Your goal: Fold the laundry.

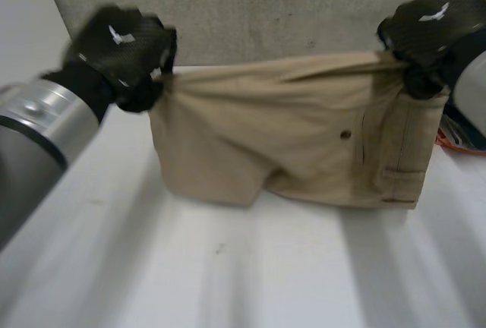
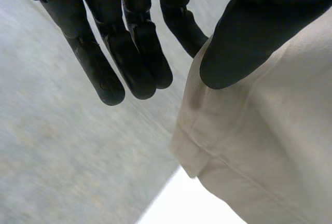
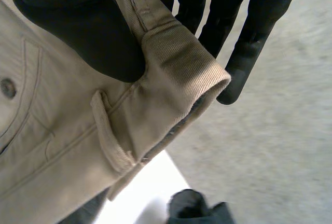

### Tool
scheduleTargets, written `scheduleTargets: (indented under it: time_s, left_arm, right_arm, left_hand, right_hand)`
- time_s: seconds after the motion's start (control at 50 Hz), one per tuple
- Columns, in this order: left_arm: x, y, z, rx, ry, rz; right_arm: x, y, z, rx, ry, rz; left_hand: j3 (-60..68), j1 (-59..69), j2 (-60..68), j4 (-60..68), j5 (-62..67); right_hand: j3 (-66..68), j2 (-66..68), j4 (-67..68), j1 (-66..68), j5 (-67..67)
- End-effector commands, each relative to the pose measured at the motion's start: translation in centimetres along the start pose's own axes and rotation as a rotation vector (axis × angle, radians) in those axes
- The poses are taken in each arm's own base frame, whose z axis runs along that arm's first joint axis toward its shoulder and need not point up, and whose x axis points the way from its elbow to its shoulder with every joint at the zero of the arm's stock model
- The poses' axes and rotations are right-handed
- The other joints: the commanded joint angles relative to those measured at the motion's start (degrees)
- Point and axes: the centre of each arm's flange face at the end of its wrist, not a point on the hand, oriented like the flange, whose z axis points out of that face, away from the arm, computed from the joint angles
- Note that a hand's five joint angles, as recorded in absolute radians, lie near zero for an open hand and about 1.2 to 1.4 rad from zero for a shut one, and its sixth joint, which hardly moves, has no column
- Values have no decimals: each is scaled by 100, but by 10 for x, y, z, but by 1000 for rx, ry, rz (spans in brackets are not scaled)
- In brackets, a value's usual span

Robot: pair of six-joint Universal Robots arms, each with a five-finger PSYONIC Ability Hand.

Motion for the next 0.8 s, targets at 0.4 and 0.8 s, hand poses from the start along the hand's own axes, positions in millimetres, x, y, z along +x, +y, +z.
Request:
scheduleTargets:
  time_s: [0.4, 0.8]
  left_arm:
    - [-63, -60, 130, 697, -560, 121]
    - [27, 100, 98, 82, -216, 84]
  right_arm:
    - [40, -65, 129, 792, 570, -30]
    - [-98, 100, 164, 175, -71, 18]
  left_hand:
    - [1164, 1462, 1143, 1117, 1318]
    - [1164, 1462, 1143, 1117, 1318]
  right_hand:
    - [1235, 1284, 1151, 1611, 1214]
    - [1235, 1284, 1151, 1611, 1214]
